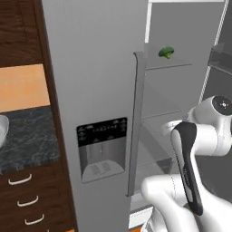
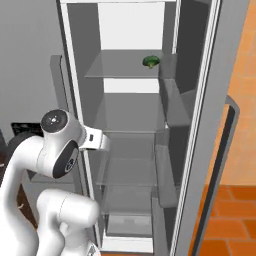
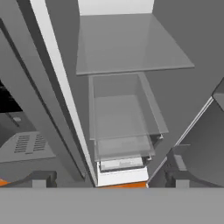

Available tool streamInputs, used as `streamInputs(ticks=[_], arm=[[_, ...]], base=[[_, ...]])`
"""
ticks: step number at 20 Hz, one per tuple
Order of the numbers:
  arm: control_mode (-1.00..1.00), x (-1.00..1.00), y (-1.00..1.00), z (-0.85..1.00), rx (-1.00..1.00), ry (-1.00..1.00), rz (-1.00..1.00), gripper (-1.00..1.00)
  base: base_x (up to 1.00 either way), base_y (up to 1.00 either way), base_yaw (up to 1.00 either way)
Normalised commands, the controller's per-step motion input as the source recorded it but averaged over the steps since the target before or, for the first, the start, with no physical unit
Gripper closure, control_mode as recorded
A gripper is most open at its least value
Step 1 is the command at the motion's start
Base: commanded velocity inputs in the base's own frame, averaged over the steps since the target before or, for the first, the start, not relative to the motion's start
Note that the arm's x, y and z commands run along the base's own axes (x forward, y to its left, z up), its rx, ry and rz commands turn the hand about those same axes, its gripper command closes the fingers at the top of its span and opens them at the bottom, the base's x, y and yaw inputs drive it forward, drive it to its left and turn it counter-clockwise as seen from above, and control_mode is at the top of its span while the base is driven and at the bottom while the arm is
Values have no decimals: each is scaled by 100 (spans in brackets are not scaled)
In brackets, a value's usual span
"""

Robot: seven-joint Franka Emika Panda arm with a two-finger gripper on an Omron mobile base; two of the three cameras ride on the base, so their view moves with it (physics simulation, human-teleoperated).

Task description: Place one broccoli and one chicken drumstick in each tupperware on the nearby counter, to pack two identical lunches.

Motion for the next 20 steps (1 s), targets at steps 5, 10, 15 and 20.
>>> streamInputs(ticks=[5, 10, 15, 20], arm=[[100, 0, 0, 0, 0, 0, 0, -100], [100, 0, 0, 0, 0, 0, 0, -100], [-100, 21, 6, 15, -3, -4, -6, -100], [-100, 0, 0, 79, -2, -28, 0, -100]], base=[[35, -51, 0], [57, -1, -6], [0, 0, 0], [0, 0, 0]])
